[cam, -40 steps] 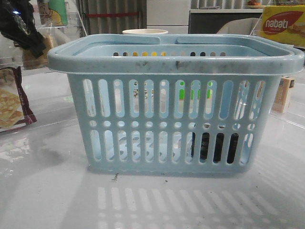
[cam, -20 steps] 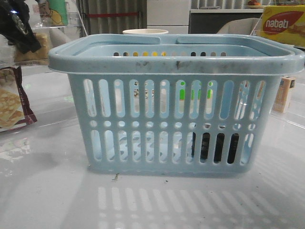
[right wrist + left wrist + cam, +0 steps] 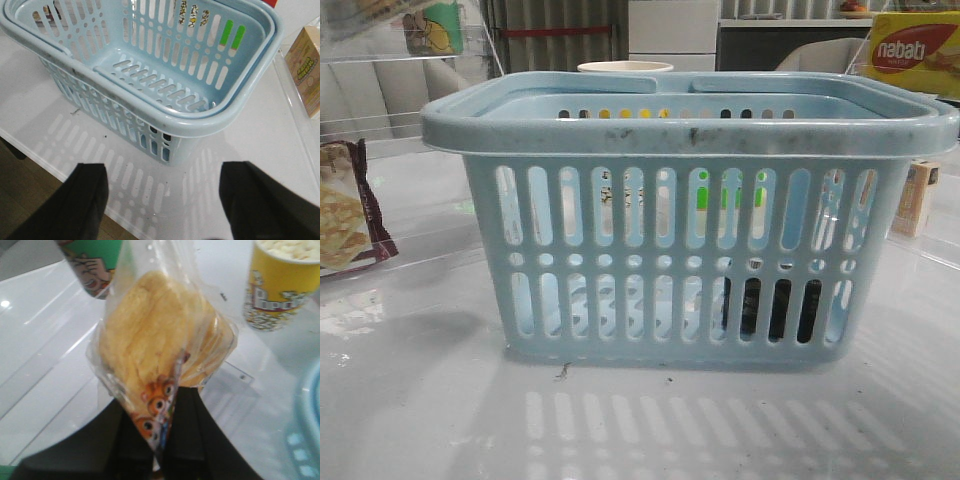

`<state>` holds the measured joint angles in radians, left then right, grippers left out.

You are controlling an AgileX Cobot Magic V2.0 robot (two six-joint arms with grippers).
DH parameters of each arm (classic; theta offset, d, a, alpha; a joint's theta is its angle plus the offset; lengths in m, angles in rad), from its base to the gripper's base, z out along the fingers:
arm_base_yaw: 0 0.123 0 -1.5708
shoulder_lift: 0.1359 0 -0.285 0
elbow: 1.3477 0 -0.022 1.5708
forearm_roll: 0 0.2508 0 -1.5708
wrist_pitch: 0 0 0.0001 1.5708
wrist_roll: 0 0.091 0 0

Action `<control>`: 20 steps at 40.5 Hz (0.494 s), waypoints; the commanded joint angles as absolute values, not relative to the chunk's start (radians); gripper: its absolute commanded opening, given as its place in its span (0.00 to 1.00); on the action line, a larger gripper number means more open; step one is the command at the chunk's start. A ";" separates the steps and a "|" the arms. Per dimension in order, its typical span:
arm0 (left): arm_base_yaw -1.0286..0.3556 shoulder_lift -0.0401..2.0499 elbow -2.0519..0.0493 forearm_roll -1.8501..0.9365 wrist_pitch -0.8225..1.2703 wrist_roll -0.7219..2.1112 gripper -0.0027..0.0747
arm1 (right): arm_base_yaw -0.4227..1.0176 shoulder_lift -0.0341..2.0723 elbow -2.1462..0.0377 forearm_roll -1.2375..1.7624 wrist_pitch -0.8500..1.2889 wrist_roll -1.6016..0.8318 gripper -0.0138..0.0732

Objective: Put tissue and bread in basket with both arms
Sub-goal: 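Lift the bread over the basket and release it inside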

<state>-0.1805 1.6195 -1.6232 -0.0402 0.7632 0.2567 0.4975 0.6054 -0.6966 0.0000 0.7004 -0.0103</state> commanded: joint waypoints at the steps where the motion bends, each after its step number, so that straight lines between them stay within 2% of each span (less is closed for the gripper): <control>1: -0.224 1.531 -1.657 -0.216 0.801 0.372 0.15 | 0.496 0.606 -0.723 -0.007 0.630 -0.018 0.82; 6: -0.295 1.526 -1.657 -0.340 0.872 0.483 0.15 | 0.496 0.606 -0.723 -0.007 0.630 -0.018 0.82; 15: -0.442 1.596 -1.648 -0.351 0.907 0.494 0.17 | 0.496 0.606 -0.723 -0.007 0.630 -0.018 0.82; 17: -0.470 1.618 -1.648 -0.351 0.907 0.496 0.22 | 0.496 0.606 -0.723 -0.007 0.630 -0.018 0.82; 20: -0.507 1.652 -1.648 -0.351 0.907 0.496 0.39 | 0.496 0.606 -0.723 -0.007 0.630 -0.018 0.82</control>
